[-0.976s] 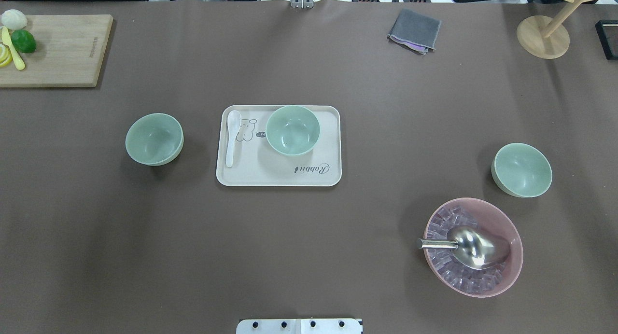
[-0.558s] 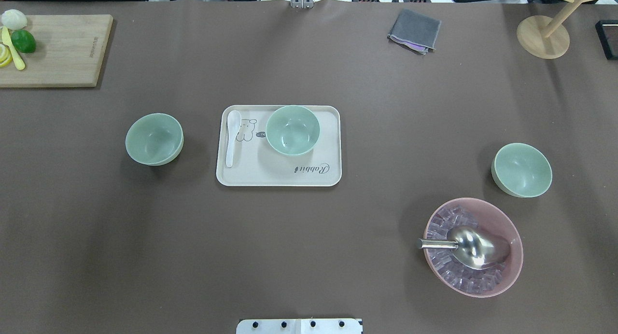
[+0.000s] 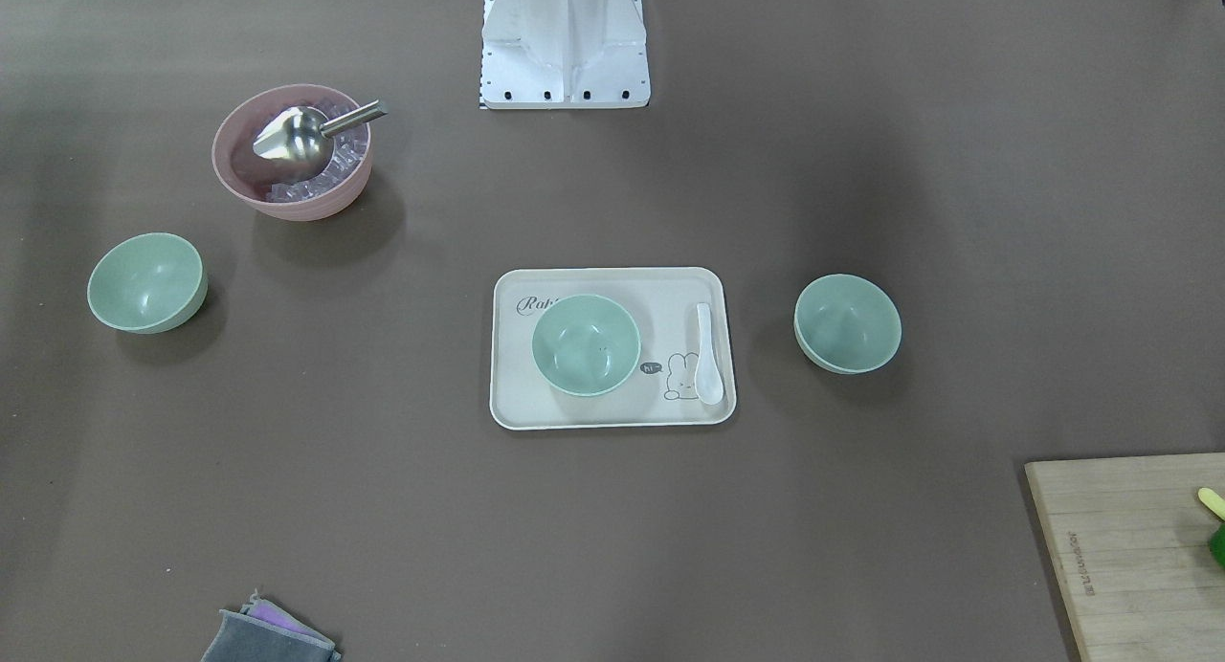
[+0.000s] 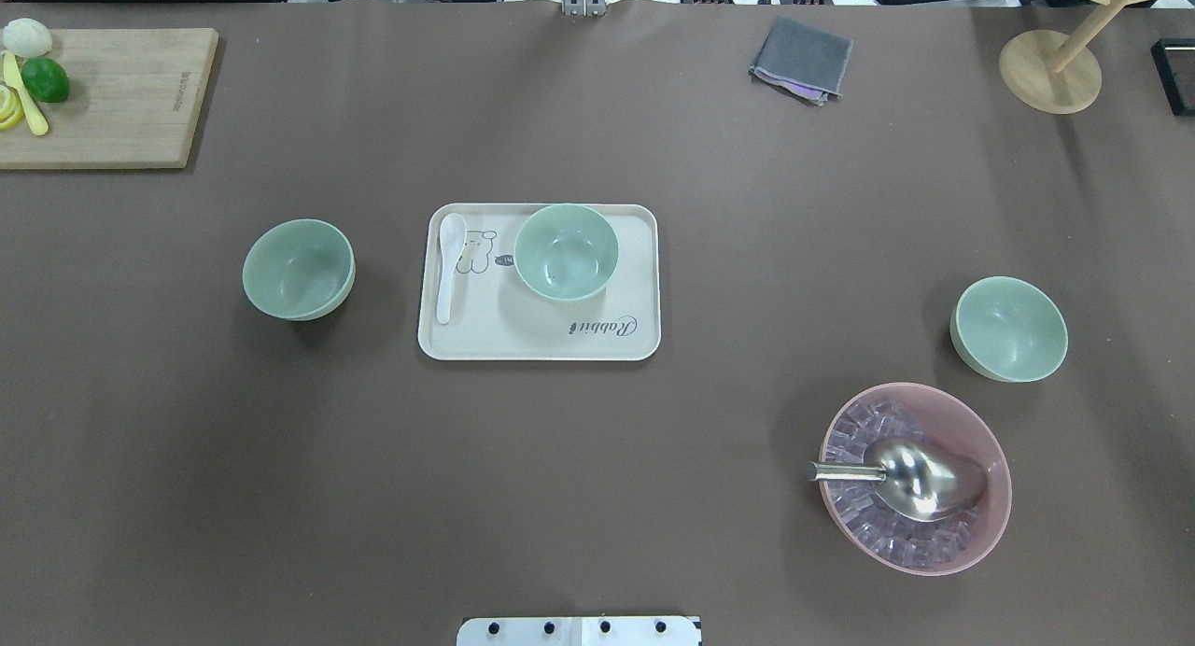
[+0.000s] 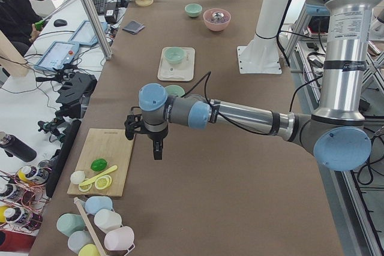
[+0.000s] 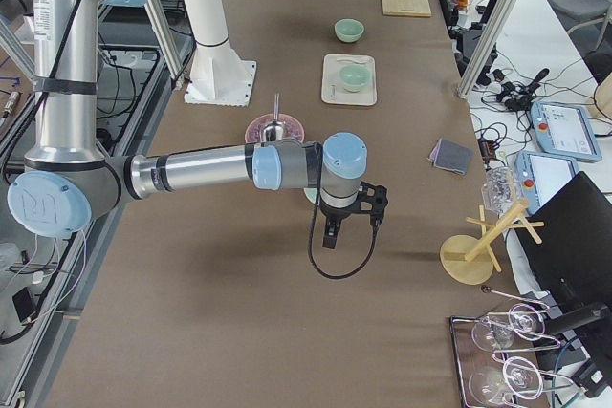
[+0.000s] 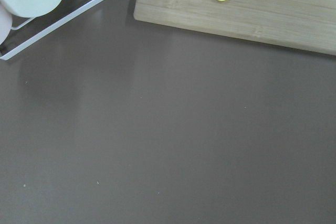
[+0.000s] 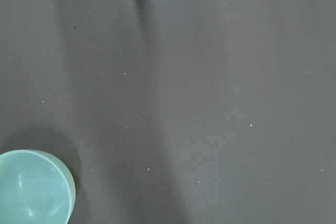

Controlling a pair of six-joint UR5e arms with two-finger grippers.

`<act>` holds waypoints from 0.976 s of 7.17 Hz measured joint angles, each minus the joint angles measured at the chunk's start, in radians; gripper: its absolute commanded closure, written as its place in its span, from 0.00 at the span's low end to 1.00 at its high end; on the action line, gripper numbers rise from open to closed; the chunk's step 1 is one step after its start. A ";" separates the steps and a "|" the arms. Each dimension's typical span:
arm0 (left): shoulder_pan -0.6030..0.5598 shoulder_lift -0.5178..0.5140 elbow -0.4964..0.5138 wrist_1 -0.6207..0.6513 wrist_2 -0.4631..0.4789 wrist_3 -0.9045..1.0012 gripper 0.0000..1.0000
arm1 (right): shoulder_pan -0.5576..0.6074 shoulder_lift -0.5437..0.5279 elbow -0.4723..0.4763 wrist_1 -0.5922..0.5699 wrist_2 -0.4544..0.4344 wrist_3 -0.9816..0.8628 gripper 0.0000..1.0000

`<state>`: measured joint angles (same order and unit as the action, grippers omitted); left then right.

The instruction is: Stack green bowls together

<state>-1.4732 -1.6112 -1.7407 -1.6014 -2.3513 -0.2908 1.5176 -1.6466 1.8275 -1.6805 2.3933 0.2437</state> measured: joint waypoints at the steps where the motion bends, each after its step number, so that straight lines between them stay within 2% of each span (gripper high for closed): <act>1: 0.032 -0.019 -0.026 -0.020 0.002 -0.005 0.02 | -0.005 0.008 -0.001 0.000 0.002 0.001 0.00; 3: 0.105 -0.066 -0.066 -0.067 0.001 -0.066 0.02 | -0.019 0.022 -0.002 0.000 0.008 0.001 0.00; 6: 0.307 -0.243 -0.013 -0.078 0.029 -0.327 0.02 | -0.046 0.038 -0.005 0.001 0.011 0.002 0.00; 7: 0.360 -0.270 -0.008 -0.084 0.064 -0.396 0.02 | -0.055 0.042 -0.007 0.002 0.012 0.002 0.00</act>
<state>-1.1128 -1.8814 -1.7490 -1.6854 -2.2877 -0.6871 1.4621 -1.6046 1.8203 -1.6781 2.4057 0.2454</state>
